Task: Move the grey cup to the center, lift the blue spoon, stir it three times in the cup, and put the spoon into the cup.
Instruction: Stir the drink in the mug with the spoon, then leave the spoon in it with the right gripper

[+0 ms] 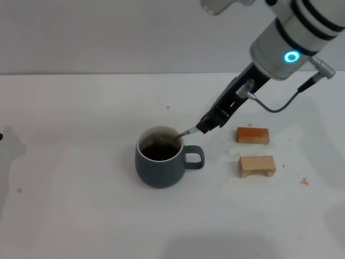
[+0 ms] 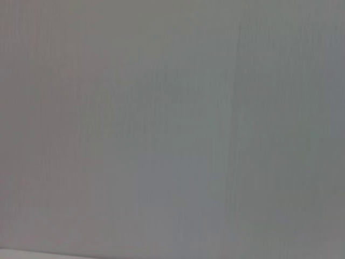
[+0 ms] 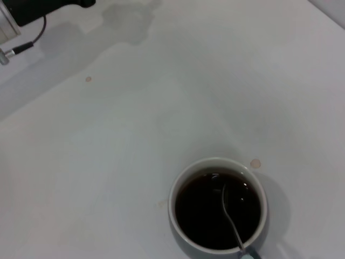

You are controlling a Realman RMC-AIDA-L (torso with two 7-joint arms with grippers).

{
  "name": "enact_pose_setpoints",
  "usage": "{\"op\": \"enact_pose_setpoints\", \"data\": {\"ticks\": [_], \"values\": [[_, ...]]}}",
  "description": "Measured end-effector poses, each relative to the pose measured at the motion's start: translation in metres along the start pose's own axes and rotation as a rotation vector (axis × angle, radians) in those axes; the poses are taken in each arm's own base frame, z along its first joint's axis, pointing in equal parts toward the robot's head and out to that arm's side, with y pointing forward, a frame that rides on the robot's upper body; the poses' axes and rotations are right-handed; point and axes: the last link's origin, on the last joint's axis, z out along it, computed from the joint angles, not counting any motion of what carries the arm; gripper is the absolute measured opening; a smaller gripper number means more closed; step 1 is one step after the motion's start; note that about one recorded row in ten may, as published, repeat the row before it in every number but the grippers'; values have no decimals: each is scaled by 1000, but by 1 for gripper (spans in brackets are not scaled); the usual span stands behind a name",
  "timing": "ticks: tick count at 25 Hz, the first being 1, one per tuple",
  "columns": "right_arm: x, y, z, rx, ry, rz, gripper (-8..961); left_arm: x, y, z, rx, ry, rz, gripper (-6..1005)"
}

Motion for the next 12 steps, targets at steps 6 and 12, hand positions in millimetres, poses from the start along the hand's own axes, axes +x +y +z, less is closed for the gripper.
{"op": "enact_pose_setpoints", "data": {"ticks": [6,12], "values": [[-8,5,9,0,26,-16,121,1,-2,-3,1,16,-1,-2],[-13,6,18,4,34,-19,124,1,-4,-6,4,25,-1,-2]]}}
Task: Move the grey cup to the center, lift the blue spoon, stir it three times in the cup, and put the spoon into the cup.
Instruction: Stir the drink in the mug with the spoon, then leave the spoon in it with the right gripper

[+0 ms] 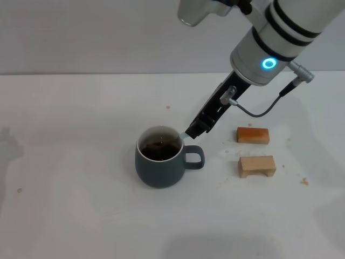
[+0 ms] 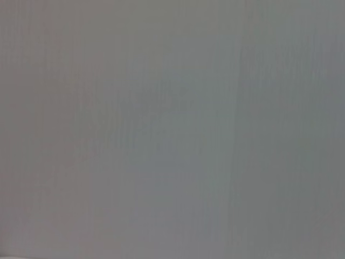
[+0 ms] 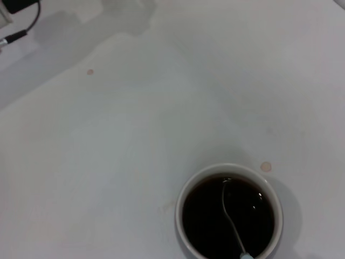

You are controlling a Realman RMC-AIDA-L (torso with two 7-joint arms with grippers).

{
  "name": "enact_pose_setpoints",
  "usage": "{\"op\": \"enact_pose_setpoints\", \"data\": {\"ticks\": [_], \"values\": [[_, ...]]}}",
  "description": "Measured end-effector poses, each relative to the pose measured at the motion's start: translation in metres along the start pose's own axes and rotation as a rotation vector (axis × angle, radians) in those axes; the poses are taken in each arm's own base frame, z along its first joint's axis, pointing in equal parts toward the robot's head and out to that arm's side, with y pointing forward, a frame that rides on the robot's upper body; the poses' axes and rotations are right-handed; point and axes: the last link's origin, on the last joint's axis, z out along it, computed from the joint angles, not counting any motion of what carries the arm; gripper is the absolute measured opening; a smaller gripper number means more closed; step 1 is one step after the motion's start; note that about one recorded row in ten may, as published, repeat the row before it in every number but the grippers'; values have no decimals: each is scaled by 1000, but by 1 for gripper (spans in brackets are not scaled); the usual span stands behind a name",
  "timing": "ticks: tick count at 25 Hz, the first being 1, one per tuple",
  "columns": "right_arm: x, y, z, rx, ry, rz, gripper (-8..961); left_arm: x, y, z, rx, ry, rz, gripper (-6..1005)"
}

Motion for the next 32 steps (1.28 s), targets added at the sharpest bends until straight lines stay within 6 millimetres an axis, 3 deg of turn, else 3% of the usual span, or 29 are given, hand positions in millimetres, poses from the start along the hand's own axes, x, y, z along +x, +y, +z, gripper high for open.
{"op": "enact_pose_setpoints", "data": {"ticks": [25,32], "values": [[-23,15,19,38,37,-59,142,4,-5,-8,1,46,-25,-2],[-26,6,18,96,35,-50,146,4,-6,-10,5,51,-26,-2]]}}
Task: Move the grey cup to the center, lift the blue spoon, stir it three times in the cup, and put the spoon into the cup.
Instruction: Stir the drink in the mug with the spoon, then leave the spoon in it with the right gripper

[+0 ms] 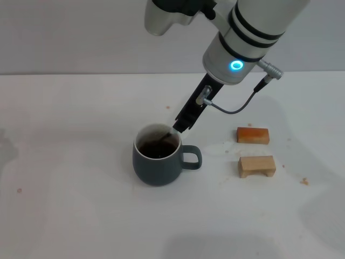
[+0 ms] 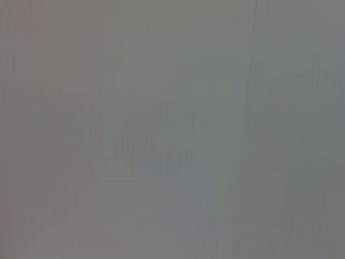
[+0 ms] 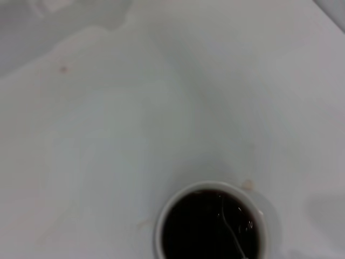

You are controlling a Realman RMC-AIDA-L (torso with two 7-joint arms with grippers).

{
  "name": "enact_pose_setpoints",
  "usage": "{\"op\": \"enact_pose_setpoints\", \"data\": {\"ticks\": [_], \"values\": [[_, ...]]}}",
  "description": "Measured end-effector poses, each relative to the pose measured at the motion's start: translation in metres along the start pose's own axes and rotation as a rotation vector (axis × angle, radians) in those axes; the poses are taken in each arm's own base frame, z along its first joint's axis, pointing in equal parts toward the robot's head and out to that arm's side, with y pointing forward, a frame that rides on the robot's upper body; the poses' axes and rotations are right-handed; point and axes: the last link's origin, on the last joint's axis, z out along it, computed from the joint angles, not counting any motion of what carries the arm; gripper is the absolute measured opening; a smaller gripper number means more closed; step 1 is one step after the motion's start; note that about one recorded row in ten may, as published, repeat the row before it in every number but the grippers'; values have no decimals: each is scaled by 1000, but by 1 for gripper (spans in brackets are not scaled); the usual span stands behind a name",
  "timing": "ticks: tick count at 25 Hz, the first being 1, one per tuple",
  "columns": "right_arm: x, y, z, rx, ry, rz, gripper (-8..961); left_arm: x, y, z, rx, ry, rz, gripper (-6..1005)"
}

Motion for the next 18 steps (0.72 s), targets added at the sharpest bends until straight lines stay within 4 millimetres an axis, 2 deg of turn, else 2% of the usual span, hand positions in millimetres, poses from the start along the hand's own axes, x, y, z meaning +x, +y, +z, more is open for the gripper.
{"op": "enact_pose_setpoints", "data": {"ticks": [11,18], "values": [[10,3,-1,-22,56,6,154,1,-1,1,2,4,0,-2],[1,13,-4,-63,24,-11,159,2,-1,2,1,11,0,-2]]}}
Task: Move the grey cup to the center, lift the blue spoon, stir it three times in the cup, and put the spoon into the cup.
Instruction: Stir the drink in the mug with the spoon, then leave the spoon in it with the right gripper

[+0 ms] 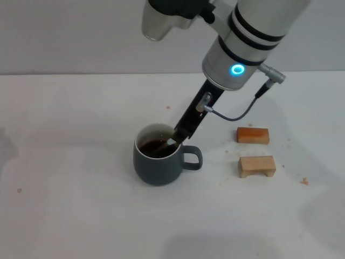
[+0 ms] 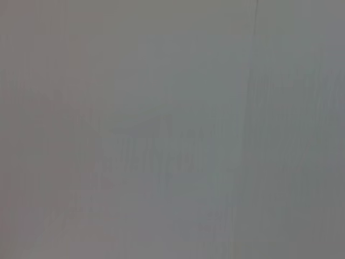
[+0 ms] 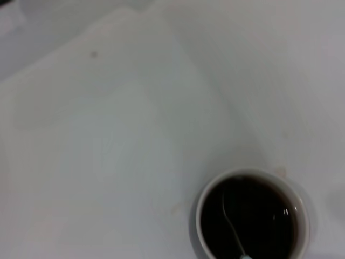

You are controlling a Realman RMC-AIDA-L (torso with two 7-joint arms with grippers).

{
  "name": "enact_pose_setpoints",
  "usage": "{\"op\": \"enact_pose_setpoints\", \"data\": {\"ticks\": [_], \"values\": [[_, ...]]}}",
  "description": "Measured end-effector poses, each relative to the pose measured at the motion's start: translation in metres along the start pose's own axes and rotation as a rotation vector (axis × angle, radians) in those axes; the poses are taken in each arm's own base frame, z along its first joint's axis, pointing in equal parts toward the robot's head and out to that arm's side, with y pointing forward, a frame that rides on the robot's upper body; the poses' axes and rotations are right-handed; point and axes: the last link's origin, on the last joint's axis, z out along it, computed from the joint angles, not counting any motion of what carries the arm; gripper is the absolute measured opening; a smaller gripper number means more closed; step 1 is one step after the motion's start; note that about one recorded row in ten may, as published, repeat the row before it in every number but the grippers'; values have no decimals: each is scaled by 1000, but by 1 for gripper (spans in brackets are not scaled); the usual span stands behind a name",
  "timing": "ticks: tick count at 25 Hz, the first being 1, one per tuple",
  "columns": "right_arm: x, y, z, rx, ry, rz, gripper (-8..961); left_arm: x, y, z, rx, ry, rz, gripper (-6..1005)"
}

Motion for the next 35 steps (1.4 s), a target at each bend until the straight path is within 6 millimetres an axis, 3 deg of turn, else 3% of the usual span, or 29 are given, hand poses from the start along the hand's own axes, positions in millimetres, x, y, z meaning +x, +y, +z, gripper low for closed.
{"op": "enact_pose_setpoints", "data": {"ticks": [6,12,25,35], "values": [[-7,-7,-1,44,-38,1,163,0,0,0,-1,2,0,-2],[-1,-16,-2,98,-6,6,167,0,0,1,-1,2,0,-2],[3,1,3,-11,7,-7,176,0,1,1,-2,0,1,-2],[-4,-11,5,94,-23,-24,183,1,1,-1,-5,9,0,-2]]}}
